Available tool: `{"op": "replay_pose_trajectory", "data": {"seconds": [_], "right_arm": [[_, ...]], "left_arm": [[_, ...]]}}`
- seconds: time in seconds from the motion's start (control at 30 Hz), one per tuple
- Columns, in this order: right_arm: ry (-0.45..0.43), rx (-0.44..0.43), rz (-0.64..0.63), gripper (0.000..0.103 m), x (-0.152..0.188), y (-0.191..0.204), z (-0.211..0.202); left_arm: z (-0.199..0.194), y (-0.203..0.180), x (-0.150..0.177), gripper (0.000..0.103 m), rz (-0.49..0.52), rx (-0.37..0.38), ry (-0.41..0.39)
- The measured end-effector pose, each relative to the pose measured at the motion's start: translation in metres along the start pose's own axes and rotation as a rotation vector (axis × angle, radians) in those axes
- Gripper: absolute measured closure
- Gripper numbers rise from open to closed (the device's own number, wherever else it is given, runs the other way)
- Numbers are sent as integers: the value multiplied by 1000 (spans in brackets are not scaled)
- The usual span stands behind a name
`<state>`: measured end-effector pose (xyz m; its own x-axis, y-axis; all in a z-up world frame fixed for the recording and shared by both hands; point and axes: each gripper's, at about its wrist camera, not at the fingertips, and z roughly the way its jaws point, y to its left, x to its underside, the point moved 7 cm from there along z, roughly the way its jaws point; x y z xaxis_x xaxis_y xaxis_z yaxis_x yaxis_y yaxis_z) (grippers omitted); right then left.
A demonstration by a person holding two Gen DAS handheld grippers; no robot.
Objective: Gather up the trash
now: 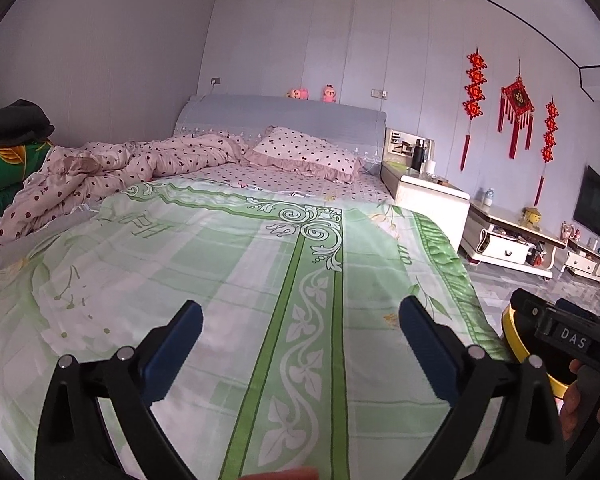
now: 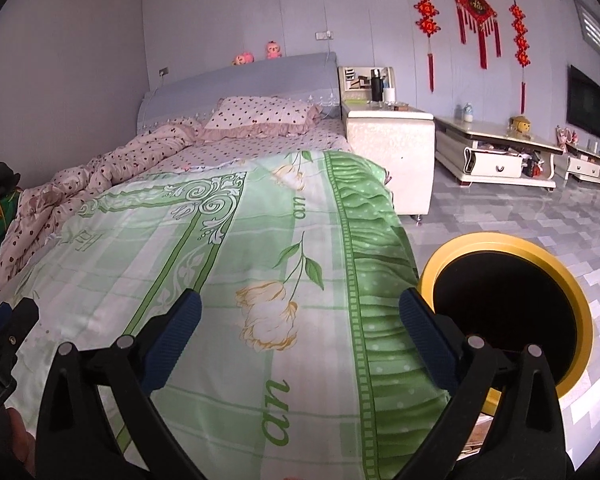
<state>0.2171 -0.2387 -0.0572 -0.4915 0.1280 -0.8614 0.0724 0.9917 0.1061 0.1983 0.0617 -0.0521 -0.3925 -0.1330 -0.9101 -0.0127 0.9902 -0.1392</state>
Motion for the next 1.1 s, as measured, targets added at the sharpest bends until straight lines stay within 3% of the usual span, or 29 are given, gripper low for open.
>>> {"op": "replay_pose_trajectory", "data": {"seconds": [0.27,0.53,1.1], "right_arm": [[-80,30,-2,8,-3,-4,-16],[-115,24,-26,8,-2,3,-26],[-93,15,-36,8,6,7,-22]], "left_arm": [[-23,-14,-10,8,22,-2,-88],[-33,-17,-11,8,24,8,-112],[-40,-21,-7,8,23,26,-122]]}}
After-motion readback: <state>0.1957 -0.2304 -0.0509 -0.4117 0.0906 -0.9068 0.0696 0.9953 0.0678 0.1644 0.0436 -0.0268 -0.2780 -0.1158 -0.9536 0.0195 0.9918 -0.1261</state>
